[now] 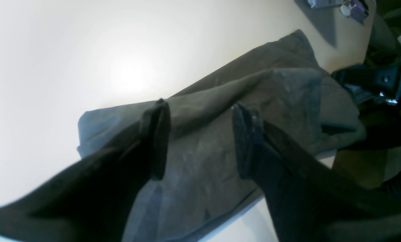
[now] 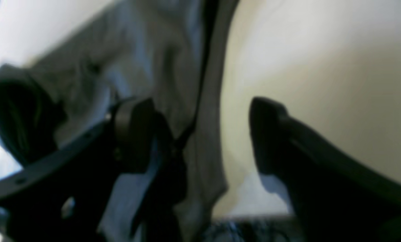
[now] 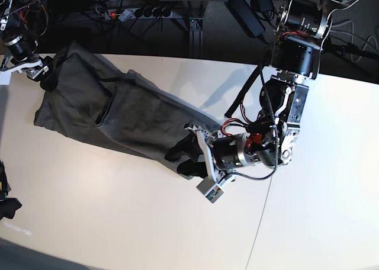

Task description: Fold the T-shirt properly

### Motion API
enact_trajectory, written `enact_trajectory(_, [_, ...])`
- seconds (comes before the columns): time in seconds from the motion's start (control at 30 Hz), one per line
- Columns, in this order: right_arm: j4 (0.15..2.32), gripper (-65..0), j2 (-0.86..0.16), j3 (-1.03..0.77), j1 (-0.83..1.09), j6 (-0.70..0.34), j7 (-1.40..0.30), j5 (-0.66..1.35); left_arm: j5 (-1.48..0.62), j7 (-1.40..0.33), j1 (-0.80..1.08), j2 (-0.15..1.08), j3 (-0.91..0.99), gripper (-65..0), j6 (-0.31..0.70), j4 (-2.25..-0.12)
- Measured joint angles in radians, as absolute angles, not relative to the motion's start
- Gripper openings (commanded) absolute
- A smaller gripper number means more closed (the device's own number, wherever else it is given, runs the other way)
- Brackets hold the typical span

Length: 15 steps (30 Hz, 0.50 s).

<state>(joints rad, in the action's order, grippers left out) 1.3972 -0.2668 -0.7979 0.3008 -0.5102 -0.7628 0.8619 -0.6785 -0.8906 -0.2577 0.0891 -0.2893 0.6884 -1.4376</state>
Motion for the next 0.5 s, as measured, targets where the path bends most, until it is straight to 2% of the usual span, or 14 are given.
enact_trajectory(0.17, [1.309,-20.7,-0.271,-0.785,0.250,-0.509,-0.753,0.905,-0.678,-0.891,-0.258,0.088,-0.289,-32.1,0.688,-1.438])
enact_trajectory(0.5, [1.309,-20.7,-0.252,-0.711,0.255,-0.509,-0.767,0.922,-0.678,-0.895,-0.252,0.089,-0.289,-32.1,0.688,-1.438])
